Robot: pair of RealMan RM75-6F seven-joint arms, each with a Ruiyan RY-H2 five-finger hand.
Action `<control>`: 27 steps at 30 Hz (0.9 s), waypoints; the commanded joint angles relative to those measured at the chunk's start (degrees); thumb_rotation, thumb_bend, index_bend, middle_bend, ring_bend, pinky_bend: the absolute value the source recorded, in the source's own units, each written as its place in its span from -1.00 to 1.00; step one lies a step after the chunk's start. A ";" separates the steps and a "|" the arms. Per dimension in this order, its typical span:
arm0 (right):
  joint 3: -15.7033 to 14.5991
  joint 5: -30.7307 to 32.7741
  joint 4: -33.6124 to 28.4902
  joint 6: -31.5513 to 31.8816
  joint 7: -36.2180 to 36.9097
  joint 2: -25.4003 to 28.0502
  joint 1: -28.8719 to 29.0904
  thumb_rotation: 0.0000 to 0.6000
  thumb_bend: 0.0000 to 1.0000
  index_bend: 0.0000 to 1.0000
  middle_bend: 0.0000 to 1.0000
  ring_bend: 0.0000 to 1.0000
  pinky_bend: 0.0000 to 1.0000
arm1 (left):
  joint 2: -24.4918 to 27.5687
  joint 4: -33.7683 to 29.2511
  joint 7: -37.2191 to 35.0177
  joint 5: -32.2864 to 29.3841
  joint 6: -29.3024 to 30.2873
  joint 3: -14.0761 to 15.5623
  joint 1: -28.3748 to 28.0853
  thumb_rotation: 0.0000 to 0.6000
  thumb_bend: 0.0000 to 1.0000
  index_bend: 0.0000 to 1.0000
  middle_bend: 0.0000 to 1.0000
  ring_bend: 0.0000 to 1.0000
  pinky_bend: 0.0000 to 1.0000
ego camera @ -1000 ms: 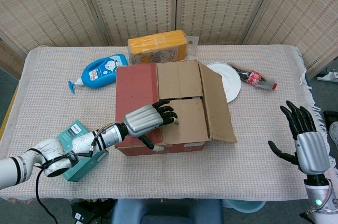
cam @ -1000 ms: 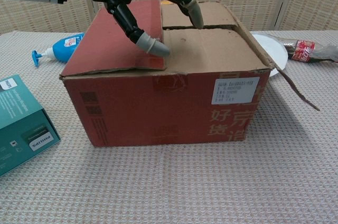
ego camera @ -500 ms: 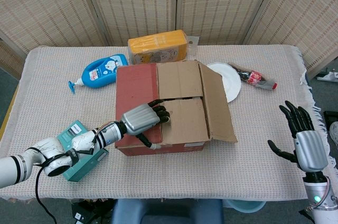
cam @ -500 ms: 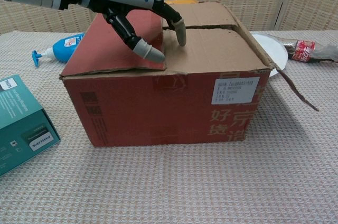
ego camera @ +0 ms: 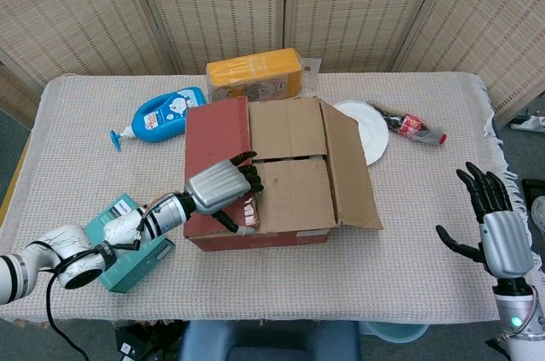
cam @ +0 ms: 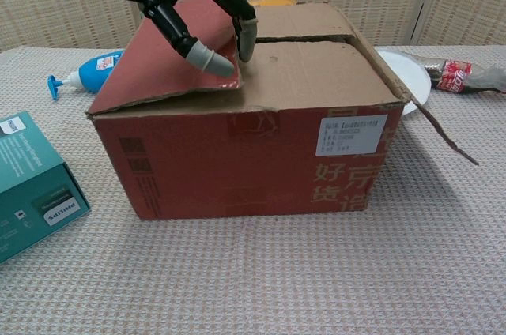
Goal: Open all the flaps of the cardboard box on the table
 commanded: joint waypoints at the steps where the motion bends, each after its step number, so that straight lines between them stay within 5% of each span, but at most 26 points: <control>1: 0.18 0.06 0.16 0.12 0.42 0.18 -0.13 1.00 -0.45 -0.89 -0.91 -0.85 -0.94 | 2.82 -2.13 0.54 -0.44 1.70 -0.45 1.12 -0.07 -0.57 -0.18 -0.23 -0.41 -1.00; 27: 1.66 -0.20 0.53 -0.88 2.78 0.71 0.83 1.00 -0.45 -0.89 -0.91 -0.85 -0.94 | 18.27 -9.87 1.42 -4.60 12.92 -1.72 12.16 -0.07 -0.57 -0.12 -0.19 -0.37 -1.00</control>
